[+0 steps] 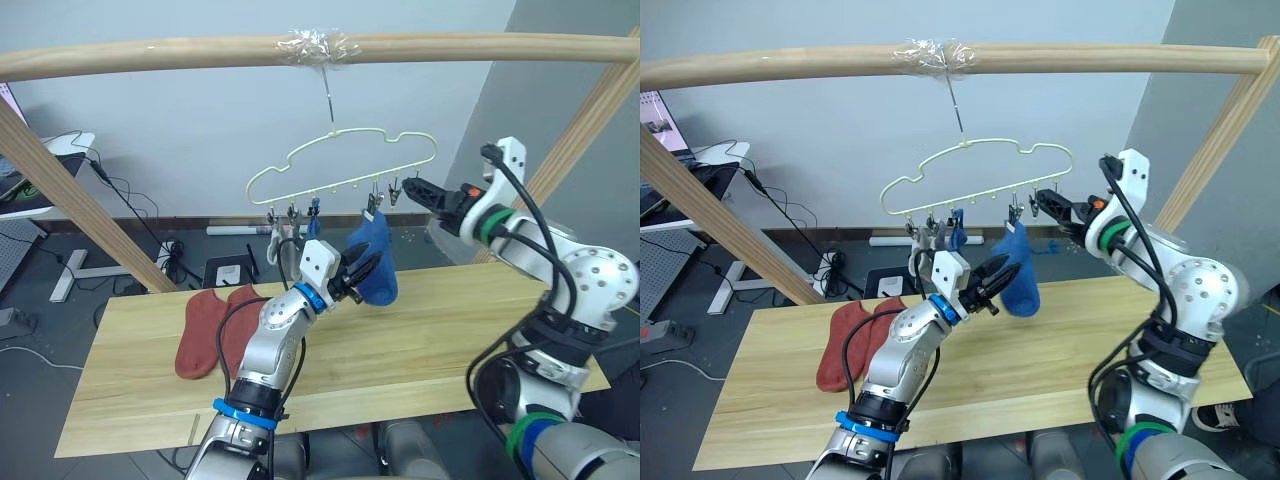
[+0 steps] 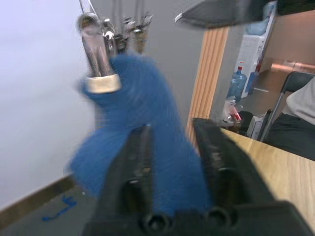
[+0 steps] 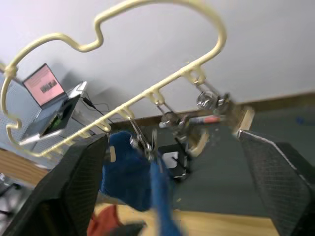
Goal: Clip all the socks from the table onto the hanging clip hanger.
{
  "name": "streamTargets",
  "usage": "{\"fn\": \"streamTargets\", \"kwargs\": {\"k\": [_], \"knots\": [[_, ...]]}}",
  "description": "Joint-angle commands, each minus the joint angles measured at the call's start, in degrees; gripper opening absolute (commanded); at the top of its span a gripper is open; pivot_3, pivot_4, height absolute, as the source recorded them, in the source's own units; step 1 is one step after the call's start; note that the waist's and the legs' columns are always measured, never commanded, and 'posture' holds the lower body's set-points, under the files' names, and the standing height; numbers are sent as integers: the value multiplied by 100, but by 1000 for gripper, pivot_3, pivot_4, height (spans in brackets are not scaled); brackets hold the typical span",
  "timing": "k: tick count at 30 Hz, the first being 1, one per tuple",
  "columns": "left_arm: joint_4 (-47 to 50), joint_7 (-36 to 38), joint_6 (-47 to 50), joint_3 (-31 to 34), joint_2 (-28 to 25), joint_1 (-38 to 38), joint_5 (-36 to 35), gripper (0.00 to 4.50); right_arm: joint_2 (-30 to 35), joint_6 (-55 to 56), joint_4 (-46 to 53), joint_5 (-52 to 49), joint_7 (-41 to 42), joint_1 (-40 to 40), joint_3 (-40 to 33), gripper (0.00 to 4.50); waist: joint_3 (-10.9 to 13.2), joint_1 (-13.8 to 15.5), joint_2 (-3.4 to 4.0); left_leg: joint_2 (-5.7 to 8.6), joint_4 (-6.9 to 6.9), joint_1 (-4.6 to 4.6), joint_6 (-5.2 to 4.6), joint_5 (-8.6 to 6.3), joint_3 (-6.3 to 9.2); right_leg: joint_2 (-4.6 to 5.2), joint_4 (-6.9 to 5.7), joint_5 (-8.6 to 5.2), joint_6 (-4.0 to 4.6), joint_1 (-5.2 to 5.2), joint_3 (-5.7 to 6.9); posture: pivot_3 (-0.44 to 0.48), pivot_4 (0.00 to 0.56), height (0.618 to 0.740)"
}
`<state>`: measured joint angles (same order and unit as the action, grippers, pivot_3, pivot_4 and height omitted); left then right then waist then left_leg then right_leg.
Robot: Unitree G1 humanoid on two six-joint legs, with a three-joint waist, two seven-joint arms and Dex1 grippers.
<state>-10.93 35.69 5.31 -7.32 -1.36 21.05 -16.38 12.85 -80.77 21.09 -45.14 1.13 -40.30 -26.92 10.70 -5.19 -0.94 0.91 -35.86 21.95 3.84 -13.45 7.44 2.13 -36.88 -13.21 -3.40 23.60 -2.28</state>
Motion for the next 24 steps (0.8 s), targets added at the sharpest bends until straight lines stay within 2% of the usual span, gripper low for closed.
{"fn": "streamTargets", "kwargs": {"k": [1, 6, 7, 9, 13, 14, 16, 20, 24], "knots": [[74, 90, 195, 97, -77, 80, -148, 2869, 357, 504, 454, 133, 402, 312, 544, 4500, 0, -36, 0, 0, 1, 0, -1, 0, -2, 0, 0, 0, -1, 0, -2, -144, 147, 740], [666, 222, 645, 266, -513, -261, -349, 4431, 372, 1989, 665, 1136, 384, 1068, 1635, 4500, 1, -166, 1, -7, 4, -4, -1, -1, -11, -6, -3, -1, -2, 5, -9, -137, 150, 740], [922, 238, 787, 307, -634, -388, -433, 4470, 346, 2303, 657, 1368, 368, 1179, 1858, 4500, 1, -181, 2, -8, 5, -5, -1, -1, -13, -7, -5, -1, -1, 7, -11, -125, 152, 740], [1456, 275, 1055, 385, -873, -647, -602, 4500, 302, 2859, 621, 1785, 351, 1341, 2218, 4130, 2, -185, 3, -12, 5, -2, -1, -1, -16, -9, -8, -1, -1, 13, -13, -120, 153, 740], [2719, 322, 1795, 664, -1400, -1248, -1219, 4500, 232, 3920, 390, 2625, 343, 1524, 2885, 2831, 4, -160, 2, -15, 5, 1, 0, -1, -19, -10, -5, -1, -1, 18, -14, -120, 153, 740], [3005, 299, 1948, 752, -1522, -1381, -1370, 4500, 177, 4130, 319, 2779, 317, 1556, 2986, 2831, 5, -149, 3, -17, 6, 0, 1, -2, -21, -10, -5, -1, -1, 18, -16, -79, 158, 740], [3452, 194, 2163, 936, -1706, -1588, -1614, 4500, -19, 4466, 130, 2935, 265, 1630, 3029, 2831, 7, -105, -1, -20, 8, 0, 2, -3, -21, -12, -4, -2, 0, 19, -15, -61, 161, 740], [4020, -46, 2379, 1138, -1830, -1800, -1877, 4500, -299, 4943, -247, 3242, 246, 1621, 3136, 1614, 9, 7, 0, -25, 6, -1, 3, -3, -20, -16, -5, -4, 6, 18, -15, -45, 161, 740], [4346, -204, 2433, 1179, -1827, -1900, -2053, 4500, -547, 5314, -701, 3433, 269, 1402, 3179, 1614, 11, 49, -1, -25, 5, -1, 3, -3, -21, -16, -5, -10, 17, 18, -15, -32, 163, 740]]}}
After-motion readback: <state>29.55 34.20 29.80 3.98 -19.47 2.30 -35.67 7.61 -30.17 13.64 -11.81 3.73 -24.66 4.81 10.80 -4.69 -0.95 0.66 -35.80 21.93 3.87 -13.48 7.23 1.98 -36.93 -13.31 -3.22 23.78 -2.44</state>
